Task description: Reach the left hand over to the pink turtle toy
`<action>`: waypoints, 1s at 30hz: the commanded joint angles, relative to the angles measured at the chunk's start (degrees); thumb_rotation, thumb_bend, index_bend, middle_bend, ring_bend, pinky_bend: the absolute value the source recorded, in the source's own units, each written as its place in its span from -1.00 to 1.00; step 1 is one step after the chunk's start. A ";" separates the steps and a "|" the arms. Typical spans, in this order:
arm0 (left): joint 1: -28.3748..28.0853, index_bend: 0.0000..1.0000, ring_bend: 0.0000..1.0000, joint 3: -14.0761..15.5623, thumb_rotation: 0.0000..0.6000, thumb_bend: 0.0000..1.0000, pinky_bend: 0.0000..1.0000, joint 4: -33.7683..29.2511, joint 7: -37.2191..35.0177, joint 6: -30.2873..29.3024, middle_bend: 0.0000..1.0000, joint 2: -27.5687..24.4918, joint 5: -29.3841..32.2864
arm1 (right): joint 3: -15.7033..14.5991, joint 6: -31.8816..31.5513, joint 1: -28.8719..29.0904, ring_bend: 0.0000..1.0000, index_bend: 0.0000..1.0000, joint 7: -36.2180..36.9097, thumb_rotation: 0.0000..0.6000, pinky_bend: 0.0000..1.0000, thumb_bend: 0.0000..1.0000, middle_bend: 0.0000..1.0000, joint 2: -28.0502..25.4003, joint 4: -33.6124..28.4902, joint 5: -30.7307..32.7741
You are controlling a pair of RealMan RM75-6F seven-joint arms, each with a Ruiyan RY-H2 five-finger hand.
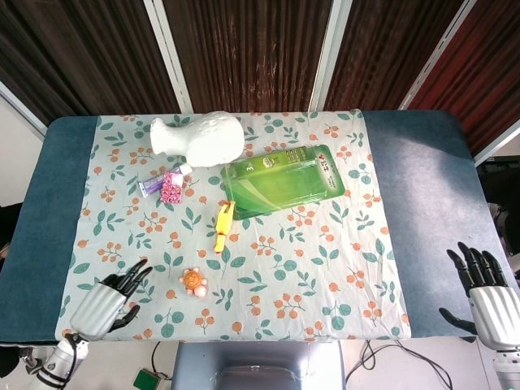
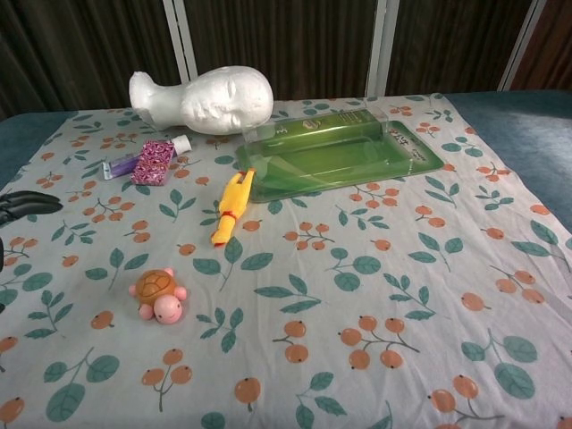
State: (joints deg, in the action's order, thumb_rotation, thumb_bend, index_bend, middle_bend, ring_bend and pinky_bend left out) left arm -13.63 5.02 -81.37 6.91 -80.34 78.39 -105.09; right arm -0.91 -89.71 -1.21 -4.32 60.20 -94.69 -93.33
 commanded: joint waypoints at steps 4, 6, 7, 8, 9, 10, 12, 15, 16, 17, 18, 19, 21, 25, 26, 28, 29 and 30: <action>-5.35 -0.87 0.55 0.60 1.00 -0.19 0.66 3.65 4.34 6.75 -0.71 6.12 -3.01 | -0.23 0.65 0.39 -1.00 -1.00 0.03 1.00 -1.00 -0.73 -1.00 0.04 -0.14 -0.53; -6.40 -0.84 0.64 0.28 1.00 -0.19 0.74 5.23 5.67 7.77 -0.66 8.07 -3.37 | -0.33 0.93 0.54 -1.00 -1.00 0.09 1.00 -1.00 -0.73 -1.00 0.05 -0.17 -0.70; -6.81 -0.83 0.68 0.03 1.00 -0.19 0.78 5.89 6.61 8.40 -0.65 8.76 -3.24 | -0.35 1.06 0.62 -1.00 -1.00 0.16 1.00 -1.00 -0.74 -1.00 0.03 -0.22 -0.75; -7.41 -0.83 0.71 -0.22 1.00 -0.19 0.80 6.56 7.59 9.46 -0.65 9.55 -2.95 | -0.39 1.17 0.70 -1.00 -1.00 0.23 1.00 -1.00 -0.73 -1.00 0.01 -0.28 -0.83; -7.72 -0.83 0.74 -0.40 1.00 -0.19 0.83 6.89 8.35 10.23 -0.66 10.05 -2.53 | -0.39 1.29 0.78 -1.00 -1.00 0.24 1.00 -1.00 -0.74 -1.00 0.00 -0.28 -0.86; -7.86 -0.83 0.75 -0.74 1.00 -0.19 0.85 7.12 9.21 10.70 -0.68 10.61 -1.95 | -0.42 1.43 0.85 -1.00 -1.00 0.25 1.00 -1.00 -0.74 -1.00 -0.03 -0.29 -0.88; -8.12 -0.83 0.77 -1.60 1.00 -0.19 0.86 8.06 11.33 10.66 -0.71 12.05 -1.32 | -0.48 1.65 0.96 -1.00 -1.00 0.29 1.00 -1.00 -0.73 -1.00 -0.08 -0.31 -0.92; -8.56 -0.83 0.77 -2.25 1.00 -0.18 0.87 9.61 12.41 9.87 -0.75 13.85 -1.13 | -0.52 1.62 0.97 -1.00 -1.00 0.49 1.00 -1.00 -0.73 -1.00 -0.20 -0.35 -1.00; -8.76 -0.83 0.77 -2.32 1.00 -0.19 0.87 9.83 12.35 10.06 -0.76 14.15 -0.88 | -0.55 1.60 0.97 -1.00 -1.00 0.60 1.00 -1.00 -0.74 -1.00 -0.26 -0.37 -1.04; -9.08 -0.83 0.77 -2.43 1.00 -0.18 0.87 10.11 12.49 10.48 -0.76 14.44 -0.50 | -0.60 1.59 0.95 -1.00 -1.00 0.74 1.00 -1.00 -0.74 -1.00 -0.35 -0.38 -1.10; -9.32 -0.82 0.77 -2.50 1.00 -0.18 0.87 10.31 12.71 10.87 -0.76 14.60 -0.19 | -0.67 1.59 0.94 -1.00 -1.00 0.88 1.00 -1.00 -0.73 -1.00 -0.44 -0.41 -1.17; -9.53 -0.81 0.77 -2.52 1.00 -0.19 0.87 10.50 12.94 11.25 -0.75 14.74 0.10 | -0.75 1.60 0.94 -1.00 -1.00 1.09 1.00 -1.00 -0.73 -1.00 -0.55 -0.44 -1.26; -9.98 -0.75 0.77 -2.59 1.00 -0.19 0.87 11.08 13.32 12.06 -0.71 15.14 0.80 | -0.84 1.55 0.93 -1.00 -1.00 1.54 1.00 -1.00 -0.73 -1.00 -0.78 -0.45 -1.38; -10.62 -0.57 0.77 -2.77 1.00 -0.19 0.87 12.77 13.95 12.46 -0.56 16.10 1.62 | -0.80 1.40 0.85 -1.00 -1.00 1.72 1.00 -1.00 -0.73 -1.00 -0.90 -0.44 -1.25; -10.78 -0.52 0.78 -2.74 1.00 -0.18 0.88 13.30 13.75 12.21 -0.50 16.41 1.63 | -0.78 1.33 0.82 -1.00 -1.00 1.75 1.00 -1.00 -0.74 -1.00 -0.91 -0.43 -1.25; -11.03 -0.42 0.80 -2.63 1.00 -0.16 0.90 14.11 13.18 11.91 -0.39 16.84 1.65 | -0.75 1.26 0.80 -1.00 -1.00 1.83 1.00 -1.00 -0.73 -1.00 -0.96 -0.45 -1.21; -11.22 -0.37 0.81 -2.58 1.00 -0.15 0.91 14.75 12.86 11.62 -0.34 17.17 1.59 | -0.72 1.24 0.79 -1.00 -1.00 1.91 1.00 -1.00 -0.74 -1.00 -0.97 -0.44 -1.14; -11.38 -0.28 0.82 -2.56 1.00 -0.14 0.92 15.30 12.63 11.33 -0.25 17.46 1.47 | -0.69 1.26 0.80 -1.00 -1.00 1.92 1.00 -1.00 -0.74 -1.00 -0.98 -0.45 -1.07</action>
State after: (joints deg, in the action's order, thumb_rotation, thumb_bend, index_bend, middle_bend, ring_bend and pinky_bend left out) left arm -24.76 2.40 -66.60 19.89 -68.67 95.47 -103.55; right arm -1.61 -88.45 -0.41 -2.40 59.22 -95.15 -94.40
